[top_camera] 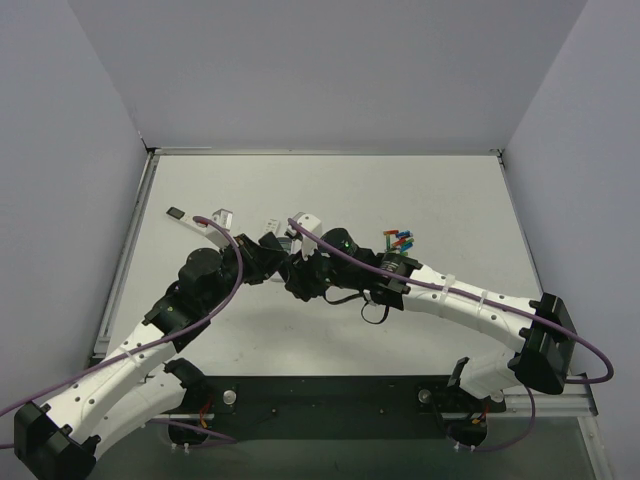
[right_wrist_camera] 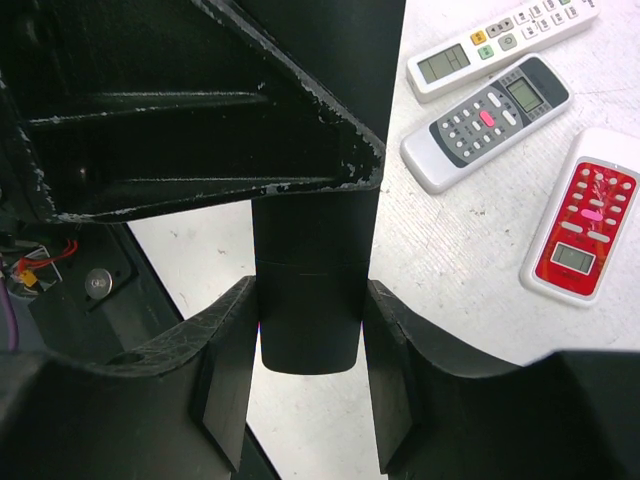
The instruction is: Load the batteries into the remote control
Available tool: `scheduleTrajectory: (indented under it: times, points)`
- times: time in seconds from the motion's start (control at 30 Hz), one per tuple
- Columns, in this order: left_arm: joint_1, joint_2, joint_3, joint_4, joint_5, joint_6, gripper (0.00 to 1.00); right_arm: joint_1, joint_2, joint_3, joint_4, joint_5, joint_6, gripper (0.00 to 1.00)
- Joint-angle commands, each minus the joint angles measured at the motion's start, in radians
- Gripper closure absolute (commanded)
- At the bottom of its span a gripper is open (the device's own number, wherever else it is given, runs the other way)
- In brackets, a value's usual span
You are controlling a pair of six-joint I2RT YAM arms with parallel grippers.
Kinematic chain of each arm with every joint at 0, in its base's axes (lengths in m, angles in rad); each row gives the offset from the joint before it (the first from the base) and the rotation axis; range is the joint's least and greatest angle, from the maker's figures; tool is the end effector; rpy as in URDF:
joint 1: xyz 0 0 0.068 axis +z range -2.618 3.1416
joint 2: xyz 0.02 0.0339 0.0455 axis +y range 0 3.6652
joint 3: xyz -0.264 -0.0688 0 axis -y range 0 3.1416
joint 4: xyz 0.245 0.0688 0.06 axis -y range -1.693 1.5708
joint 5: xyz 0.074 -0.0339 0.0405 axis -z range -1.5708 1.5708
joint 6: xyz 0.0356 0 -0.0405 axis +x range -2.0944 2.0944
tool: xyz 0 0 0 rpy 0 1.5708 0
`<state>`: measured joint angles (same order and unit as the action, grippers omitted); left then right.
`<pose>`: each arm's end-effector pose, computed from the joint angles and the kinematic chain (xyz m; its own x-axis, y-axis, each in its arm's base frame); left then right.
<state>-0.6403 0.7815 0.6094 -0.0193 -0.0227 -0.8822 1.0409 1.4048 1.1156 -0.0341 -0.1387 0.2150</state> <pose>0.1543 -0.1140 0.2958 -0.5443 -0.5571 -0.6272 0.2504 0.6057 -0.7553 0.1635 0.2889 0.3268 -0.3533 -0.1852 -0.9170 -0.8654 0.4370 0.2452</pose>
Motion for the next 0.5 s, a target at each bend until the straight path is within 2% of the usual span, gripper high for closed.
scheduleTrajectory:
  times: [0.0,0.27,0.47]
  points:
    - [0.005,-0.011,0.078,0.028,-0.052,0.026,1.00,0.007,-0.013,-0.007,0.011,-0.013,-0.026,0.73]
    - [0.057,-0.005,0.125,0.048,-0.163,0.022,1.00,0.034,-0.038,-0.088,-0.018,-0.022,-0.057,0.77]
    - [0.215,-0.004,0.119,0.108,-0.079,-0.053,1.00,0.056,-0.064,-0.164,-0.035,-0.033,-0.063,0.78]
